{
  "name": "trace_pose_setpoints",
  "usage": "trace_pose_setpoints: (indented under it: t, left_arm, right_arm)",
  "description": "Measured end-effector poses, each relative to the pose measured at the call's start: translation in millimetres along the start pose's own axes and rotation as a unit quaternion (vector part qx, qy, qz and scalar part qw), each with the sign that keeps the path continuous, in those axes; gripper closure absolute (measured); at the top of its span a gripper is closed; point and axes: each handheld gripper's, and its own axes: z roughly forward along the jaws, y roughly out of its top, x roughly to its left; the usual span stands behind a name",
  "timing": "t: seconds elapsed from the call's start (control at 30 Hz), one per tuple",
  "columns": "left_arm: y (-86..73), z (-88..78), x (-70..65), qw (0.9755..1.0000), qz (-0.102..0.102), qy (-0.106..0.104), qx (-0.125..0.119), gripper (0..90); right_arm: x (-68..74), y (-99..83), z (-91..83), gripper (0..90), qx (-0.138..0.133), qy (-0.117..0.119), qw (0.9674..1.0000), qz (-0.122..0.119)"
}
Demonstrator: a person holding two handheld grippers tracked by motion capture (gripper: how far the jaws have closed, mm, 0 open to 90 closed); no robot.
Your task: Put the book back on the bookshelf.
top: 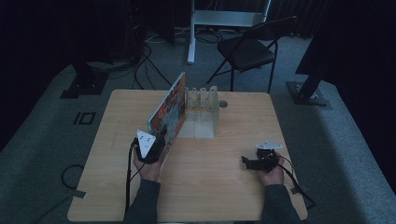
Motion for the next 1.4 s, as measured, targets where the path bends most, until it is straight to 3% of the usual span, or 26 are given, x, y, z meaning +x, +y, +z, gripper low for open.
trace_pose_setpoints:
  t: [1.4]
  left_arm:
    - [-2.7, 16.2, -1.7, 0.9996, -0.005, 0.024, -0.010, 81.1]
  right_arm:
    - [-0.2, 0.0, 0.0, 13.2, 0.000, 0.000, 1.0000, 0.000]
